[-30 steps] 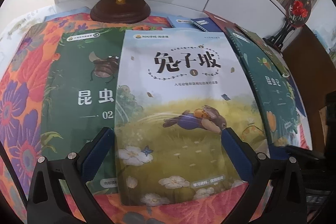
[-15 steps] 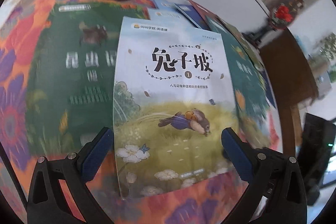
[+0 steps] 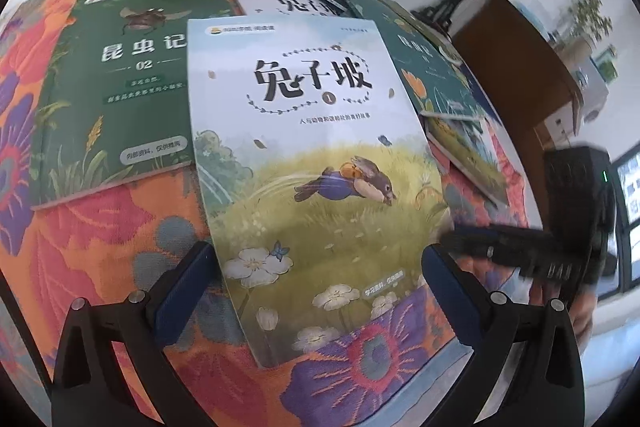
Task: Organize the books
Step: 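Lift the white book with the left gripper and carry it toward the globe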
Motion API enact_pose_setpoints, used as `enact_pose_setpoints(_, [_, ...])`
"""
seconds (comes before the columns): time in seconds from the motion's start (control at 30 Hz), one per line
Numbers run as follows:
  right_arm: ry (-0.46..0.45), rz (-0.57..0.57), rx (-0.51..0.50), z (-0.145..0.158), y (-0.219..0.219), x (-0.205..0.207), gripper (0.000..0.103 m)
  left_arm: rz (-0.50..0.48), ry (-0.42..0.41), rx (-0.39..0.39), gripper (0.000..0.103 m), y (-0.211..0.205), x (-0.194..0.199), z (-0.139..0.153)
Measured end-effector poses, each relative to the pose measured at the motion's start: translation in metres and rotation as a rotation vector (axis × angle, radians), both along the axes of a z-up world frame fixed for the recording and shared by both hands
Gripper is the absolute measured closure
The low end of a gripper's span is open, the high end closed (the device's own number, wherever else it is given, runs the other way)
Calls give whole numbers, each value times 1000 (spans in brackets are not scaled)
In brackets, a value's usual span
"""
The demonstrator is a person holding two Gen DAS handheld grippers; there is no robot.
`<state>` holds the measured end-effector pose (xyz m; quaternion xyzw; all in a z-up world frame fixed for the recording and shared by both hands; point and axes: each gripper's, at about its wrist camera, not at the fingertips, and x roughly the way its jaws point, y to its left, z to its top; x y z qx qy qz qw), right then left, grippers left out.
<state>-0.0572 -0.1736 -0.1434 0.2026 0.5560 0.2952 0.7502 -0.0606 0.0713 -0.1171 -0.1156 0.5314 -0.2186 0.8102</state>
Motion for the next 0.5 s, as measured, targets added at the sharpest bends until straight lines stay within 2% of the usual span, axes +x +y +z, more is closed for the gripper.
enact_pose_setpoints(0.17, [19, 38, 134, -12, -3, 20, 83, -25, -44, 36, 1, -7, 0, 1])
enact_pose_setpoints(0.23, [70, 14, 223, -22, -9, 29, 84, -25, -42, 18, 1, -4, 0, 1])
enact_pose_setpoints(0.3, [105, -4, 255, -27, -11, 36, 90, -7, -36, -49, 1, 5, 2, 0])
enact_pose_setpoints(0.43, [27, -3, 204, -21, -3, 30, 92, 60, 29, -281, 1, 37, 11, -6])
enact_pose_setpoints(0.5, [2, -8, 183, -19, 0, 28, 91, 68, 49, -333, 2, 43, 14, -9])
